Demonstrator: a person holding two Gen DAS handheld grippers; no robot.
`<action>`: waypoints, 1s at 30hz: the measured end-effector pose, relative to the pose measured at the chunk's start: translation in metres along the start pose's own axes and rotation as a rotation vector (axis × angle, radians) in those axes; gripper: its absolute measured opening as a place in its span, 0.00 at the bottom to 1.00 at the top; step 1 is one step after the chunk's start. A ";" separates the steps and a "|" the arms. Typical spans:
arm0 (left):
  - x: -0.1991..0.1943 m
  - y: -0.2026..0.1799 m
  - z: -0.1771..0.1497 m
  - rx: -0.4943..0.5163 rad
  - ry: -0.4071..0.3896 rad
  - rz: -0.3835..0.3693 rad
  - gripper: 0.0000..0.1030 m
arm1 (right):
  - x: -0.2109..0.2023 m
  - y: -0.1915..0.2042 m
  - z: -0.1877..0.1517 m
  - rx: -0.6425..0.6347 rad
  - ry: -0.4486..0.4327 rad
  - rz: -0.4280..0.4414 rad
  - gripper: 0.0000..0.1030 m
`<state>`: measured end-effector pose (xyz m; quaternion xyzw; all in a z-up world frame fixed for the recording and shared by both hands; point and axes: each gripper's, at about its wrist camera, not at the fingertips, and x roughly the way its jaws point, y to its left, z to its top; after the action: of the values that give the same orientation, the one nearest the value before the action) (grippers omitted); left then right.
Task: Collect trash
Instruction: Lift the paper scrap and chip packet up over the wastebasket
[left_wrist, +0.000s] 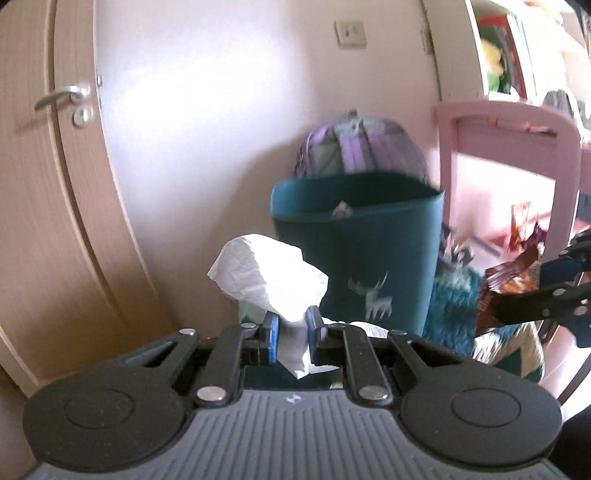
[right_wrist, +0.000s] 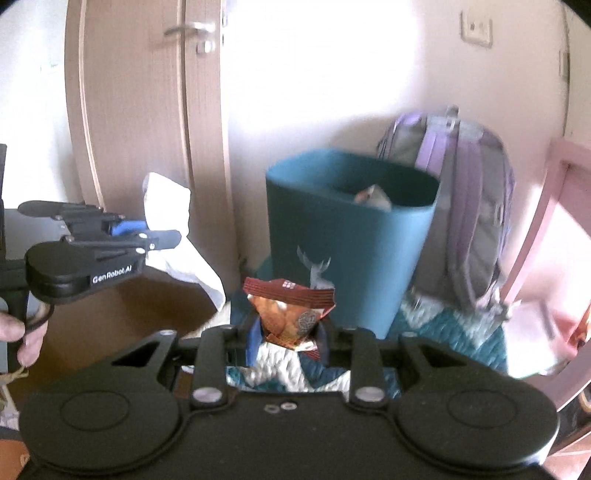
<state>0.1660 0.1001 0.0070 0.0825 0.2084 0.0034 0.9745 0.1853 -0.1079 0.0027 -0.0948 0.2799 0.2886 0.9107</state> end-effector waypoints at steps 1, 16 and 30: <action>0.002 -0.005 0.004 0.004 -0.011 0.000 0.15 | -0.005 -0.002 0.005 -0.003 -0.017 -0.002 0.27; -0.003 -0.025 0.111 0.015 -0.144 -0.021 0.15 | -0.019 -0.038 0.079 -0.012 -0.178 -0.091 0.27; 0.088 -0.016 0.171 -0.056 -0.039 -0.032 0.15 | 0.043 -0.059 0.113 -0.062 -0.115 -0.133 0.27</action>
<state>0.3159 0.0603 0.1227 0.0519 0.1907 -0.0080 0.9802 0.3003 -0.0979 0.0721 -0.1246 0.2112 0.2411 0.9390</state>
